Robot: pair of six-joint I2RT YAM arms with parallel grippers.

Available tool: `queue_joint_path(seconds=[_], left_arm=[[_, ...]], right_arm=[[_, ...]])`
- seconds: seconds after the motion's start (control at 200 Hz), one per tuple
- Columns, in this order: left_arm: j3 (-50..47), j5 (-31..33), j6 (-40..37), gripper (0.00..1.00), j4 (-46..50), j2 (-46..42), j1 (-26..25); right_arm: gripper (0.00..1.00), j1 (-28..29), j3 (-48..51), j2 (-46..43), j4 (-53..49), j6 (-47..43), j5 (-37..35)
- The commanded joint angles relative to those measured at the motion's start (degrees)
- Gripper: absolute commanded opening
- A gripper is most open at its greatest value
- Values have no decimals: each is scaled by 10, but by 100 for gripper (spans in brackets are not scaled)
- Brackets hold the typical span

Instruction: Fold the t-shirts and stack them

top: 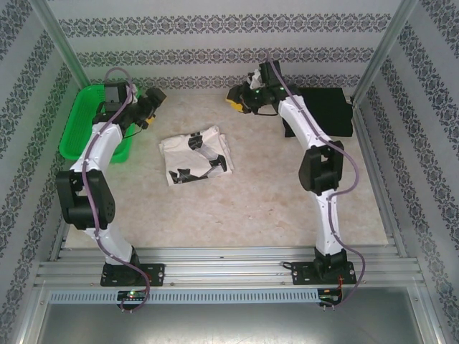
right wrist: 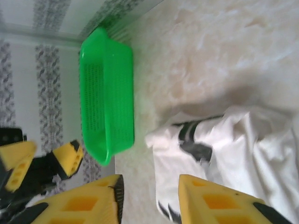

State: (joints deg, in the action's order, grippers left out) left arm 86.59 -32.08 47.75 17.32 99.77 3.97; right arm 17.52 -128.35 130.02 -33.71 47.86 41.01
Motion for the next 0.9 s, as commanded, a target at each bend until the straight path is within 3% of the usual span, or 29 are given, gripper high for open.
queue_joint_path(seconds=[0.0,0.04,0.095,0.2,0.55,0.894], left_arm=[[-41,34,-86,54,89,-31,-37],[-74,27,-73,40,60,-40,-42],[-110,19,-56,28,26,-44,-48],[-139,22,-49,17,-7,-29,-60],[-141,54,-24,16,-117,71,-60],[-92,96,-21,25,-140,170,-41]], right_arm=[[24,28,112,-47,91,27,29],[18,35,151,-52,154,61,43],[10,42,181,-43,218,97,59],[6,53,194,-9,289,139,67],[4,63,137,122,376,203,34],[9,49,64,220,447,273,-22]])
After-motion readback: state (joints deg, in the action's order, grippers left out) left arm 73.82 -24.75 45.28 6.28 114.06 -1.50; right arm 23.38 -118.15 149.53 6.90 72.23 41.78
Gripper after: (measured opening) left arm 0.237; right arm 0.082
